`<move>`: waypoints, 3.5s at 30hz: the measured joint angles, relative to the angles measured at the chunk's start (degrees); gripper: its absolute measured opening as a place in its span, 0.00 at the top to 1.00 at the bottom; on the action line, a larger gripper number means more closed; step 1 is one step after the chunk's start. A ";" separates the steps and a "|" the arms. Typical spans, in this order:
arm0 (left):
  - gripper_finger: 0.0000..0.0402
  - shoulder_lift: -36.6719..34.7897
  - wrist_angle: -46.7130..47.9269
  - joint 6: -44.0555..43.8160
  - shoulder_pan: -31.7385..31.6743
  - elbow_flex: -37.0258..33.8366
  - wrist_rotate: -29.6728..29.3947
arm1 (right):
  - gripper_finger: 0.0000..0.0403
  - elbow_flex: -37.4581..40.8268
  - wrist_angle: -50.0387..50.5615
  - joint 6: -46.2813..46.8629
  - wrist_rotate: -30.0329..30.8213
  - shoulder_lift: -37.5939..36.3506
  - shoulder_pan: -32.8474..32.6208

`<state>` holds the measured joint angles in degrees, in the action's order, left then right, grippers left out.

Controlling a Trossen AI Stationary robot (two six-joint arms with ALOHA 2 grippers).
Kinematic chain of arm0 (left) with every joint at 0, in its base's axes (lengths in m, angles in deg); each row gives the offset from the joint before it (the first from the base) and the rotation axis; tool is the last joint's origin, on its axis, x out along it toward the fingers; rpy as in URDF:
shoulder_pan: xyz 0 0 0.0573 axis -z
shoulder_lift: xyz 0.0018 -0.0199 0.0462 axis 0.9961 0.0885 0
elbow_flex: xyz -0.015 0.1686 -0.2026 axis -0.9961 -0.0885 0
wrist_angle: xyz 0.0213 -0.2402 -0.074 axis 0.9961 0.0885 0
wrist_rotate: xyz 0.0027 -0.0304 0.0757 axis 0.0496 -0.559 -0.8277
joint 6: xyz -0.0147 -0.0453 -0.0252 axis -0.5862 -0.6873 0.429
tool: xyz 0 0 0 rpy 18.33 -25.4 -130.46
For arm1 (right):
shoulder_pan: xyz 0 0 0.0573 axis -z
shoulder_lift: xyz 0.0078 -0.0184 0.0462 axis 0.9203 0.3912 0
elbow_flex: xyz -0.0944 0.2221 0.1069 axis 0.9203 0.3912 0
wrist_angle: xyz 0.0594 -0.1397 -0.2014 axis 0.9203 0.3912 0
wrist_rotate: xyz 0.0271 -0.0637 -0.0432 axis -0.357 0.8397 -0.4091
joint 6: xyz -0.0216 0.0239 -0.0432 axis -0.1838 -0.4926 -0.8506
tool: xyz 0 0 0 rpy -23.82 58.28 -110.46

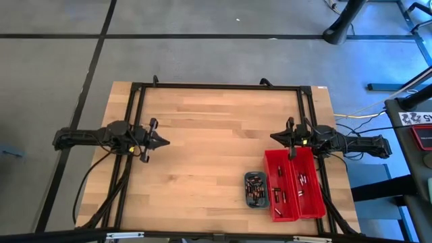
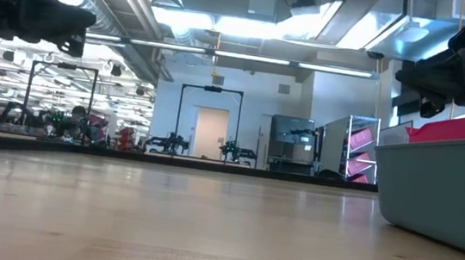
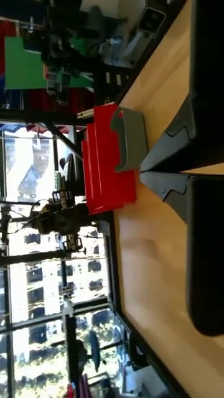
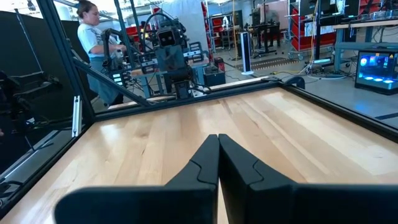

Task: Sort batteries
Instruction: Return to Home Position

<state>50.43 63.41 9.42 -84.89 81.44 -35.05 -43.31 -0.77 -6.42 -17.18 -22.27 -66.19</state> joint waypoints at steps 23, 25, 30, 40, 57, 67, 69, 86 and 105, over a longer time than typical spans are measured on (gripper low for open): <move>1.00 2.34 1.04 -0.70 -0.04 0.02 -5.69 | 0.98 0.02 -0.22 0.00 -0.02 -1.61 0.00; 1.00 2.32 1.01 -0.70 -0.05 0.02 -5.71 | 0.98 0.02 -0.36 0.00 0.04 -1.42 0.00; 1.00 2.32 1.01 -0.70 -0.05 0.02 -5.72 | 0.98 0.02 -0.40 0.00 0.00 -1.46 0.00; 1.00 2.32 1.01 -0.70 -0.04 0.02 -5.72 | 0.98 0.02 -0.63 0.00 -0.09 -1.50 0.00; 1.00 2.32 1.01 -0.70 -0.05 0.02 -5.72 | 0.98 0.02 -0.72 -0.01 0.77 -1.50 -3.19; 1.00 2.32 1.01 -0.70 -0.04 0.02 -5.72 | 0.98 0.02 -0.74 -0.02 0.90 -1.50 -4.52; 1.00 2.32 1.01 -0.70 -0.04 0.02 -5.72 | 0.98 0.02 -0.74 -0.02 0.90 -1.50 -4.52; 1.00 2.32 1.01 -0.72 -0.05 0.02 -5.72 | 0.98 0.02 -0.74 -0.01 0.90 -1.50 -4.52; 1.00 2.32 1.00 -0.72 -0.05 0.02 -5.73 | 0.98 0.02 -0.74 0.00 0.90 -1.50 -4.52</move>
<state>52.75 64.41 8.70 -84.94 81.46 -40.78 -43.29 -1.51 -6.42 -16.29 -23.77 -70.72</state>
